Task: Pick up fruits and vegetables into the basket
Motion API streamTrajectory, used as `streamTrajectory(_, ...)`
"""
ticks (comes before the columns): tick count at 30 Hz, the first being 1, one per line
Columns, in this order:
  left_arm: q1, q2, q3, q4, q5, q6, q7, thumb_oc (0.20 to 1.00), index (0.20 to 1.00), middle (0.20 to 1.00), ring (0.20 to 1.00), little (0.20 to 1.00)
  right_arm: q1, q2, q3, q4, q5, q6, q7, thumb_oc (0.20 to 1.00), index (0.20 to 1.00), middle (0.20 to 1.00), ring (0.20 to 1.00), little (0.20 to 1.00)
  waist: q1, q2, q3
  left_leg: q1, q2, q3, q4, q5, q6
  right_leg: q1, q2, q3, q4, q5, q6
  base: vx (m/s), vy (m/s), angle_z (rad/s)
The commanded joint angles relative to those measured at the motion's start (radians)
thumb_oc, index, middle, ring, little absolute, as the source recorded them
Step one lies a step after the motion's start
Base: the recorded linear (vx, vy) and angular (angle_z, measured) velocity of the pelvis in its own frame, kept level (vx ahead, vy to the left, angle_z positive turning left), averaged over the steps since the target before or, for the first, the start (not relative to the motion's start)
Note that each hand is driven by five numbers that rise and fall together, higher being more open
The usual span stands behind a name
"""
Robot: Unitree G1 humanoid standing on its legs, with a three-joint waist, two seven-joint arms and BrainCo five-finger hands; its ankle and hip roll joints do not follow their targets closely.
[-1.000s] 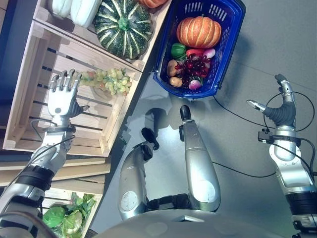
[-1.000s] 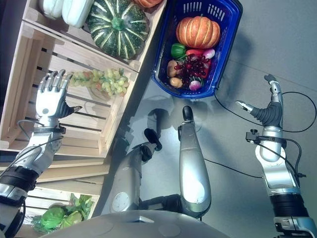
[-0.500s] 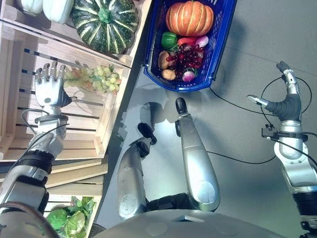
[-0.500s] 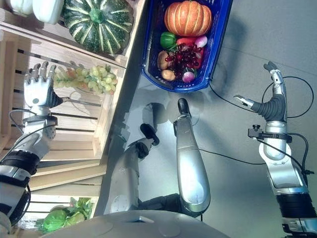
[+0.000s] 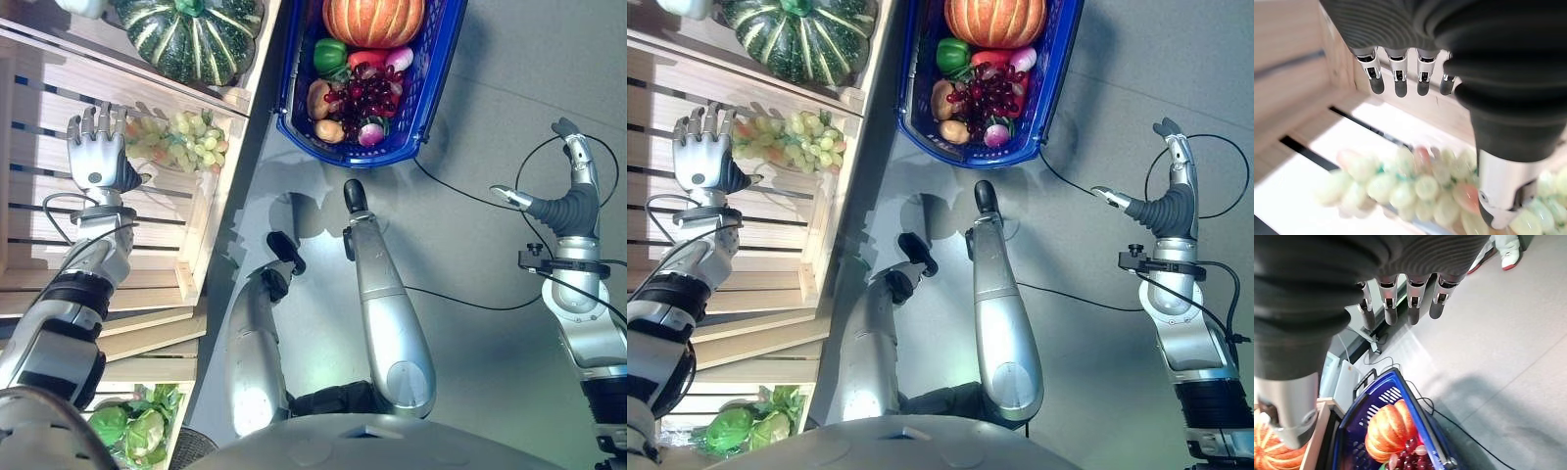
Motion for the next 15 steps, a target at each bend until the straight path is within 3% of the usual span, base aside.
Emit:
streamTrajectory(1, 0.016, 0.029, 0.009, 0.088, -0.025, 0.053, 0.008, 1.0, 1.0, 1.0, 1.0, 1.0, 0.003, 0.013, -0.013, -0.011, 0.001, -0.029, -0.046, 1.0, 1.0, 1.0, 1.0, 1.0, -0.036, -0.019, -0.053, -0.069, 0.001, 0.021, 0.033, -0.046, 0.032, -0.01, 0.012, -0.02, 0.038, -0.094, 0.073, 0.0, 0.0, 0.0)
streamTrajectory(15, -0.073, 0.031, -0.011, 0.194, -0.066, 0.134, 0.039, 1.0, 1.0, 1.0, 1.0, 1.0, -0.038, -0.005, 0.019, 0.047, -0.008, -0.037, -0.089, 1.0, 1.0, 1.0, 1.0, 1.0, -0.045, -0.026, -0.053, -0.158, 0.014, 0.015, 0.082, -0.069, 0.037, -0.102, 0.016, -0.006, 0.057, -0.082, 0.066, 0.0, 0.023, -0.02)
